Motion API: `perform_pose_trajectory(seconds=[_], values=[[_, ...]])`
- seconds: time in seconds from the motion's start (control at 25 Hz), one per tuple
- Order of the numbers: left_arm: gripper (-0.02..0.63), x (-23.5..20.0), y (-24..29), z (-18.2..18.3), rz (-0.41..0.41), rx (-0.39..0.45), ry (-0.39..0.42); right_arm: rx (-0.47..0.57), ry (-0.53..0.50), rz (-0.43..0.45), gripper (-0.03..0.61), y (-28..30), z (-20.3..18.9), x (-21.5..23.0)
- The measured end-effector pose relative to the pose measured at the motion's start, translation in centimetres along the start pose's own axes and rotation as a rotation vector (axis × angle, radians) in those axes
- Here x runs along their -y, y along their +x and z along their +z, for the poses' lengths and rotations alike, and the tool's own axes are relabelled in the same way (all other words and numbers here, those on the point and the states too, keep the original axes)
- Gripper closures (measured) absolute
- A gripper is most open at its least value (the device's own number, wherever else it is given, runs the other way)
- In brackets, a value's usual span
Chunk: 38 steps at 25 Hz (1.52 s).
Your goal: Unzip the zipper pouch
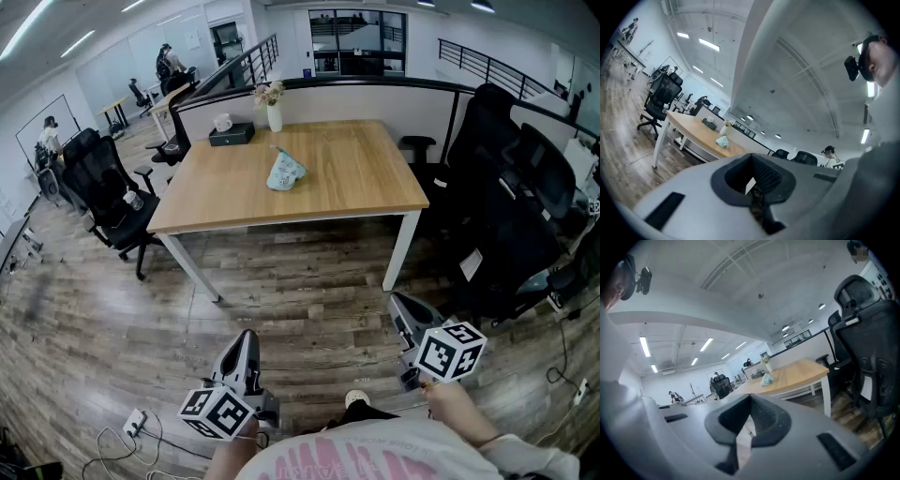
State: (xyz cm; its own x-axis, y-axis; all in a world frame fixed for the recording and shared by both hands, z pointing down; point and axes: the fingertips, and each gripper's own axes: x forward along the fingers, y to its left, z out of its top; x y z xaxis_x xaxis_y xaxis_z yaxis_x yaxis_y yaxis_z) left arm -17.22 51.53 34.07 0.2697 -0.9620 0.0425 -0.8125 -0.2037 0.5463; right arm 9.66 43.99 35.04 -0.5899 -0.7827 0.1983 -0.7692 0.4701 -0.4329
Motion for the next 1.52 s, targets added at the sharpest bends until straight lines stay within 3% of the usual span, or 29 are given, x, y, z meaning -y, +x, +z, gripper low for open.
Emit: perform_pose_trajectory(seconds=[0.6,0.8,0.96,1.28,1.52], values=[[0.614,-1.1,5.6,-1.5,-0.006,-0.072,0.099,-0.051,0.03,-0.016,0.581,4.4,-1.4,2.7],[0.614,-2.2,11.3,-0.5,0.017,-0.068,0.139,-0.058,0.032,-0.029,0.581,9.4,0.5,6.3],[0.614,-2.8,17.2,1.2,0.051,-0.051,0.161,-0.047,-0.003,-0.036,0.581,14.2,4.2,9.5],[0.62,-2.9,28.7,4.2,0.114,0.004,0.259,-0.043,-0.096,0.044,0.581,23.9,11.8,14.4],[0.618,-3.9,34.7,2.2,0.143,-0.067,0.301,-0.112,-0.098,0.054,0.581,27.9,11.2,18.1]])
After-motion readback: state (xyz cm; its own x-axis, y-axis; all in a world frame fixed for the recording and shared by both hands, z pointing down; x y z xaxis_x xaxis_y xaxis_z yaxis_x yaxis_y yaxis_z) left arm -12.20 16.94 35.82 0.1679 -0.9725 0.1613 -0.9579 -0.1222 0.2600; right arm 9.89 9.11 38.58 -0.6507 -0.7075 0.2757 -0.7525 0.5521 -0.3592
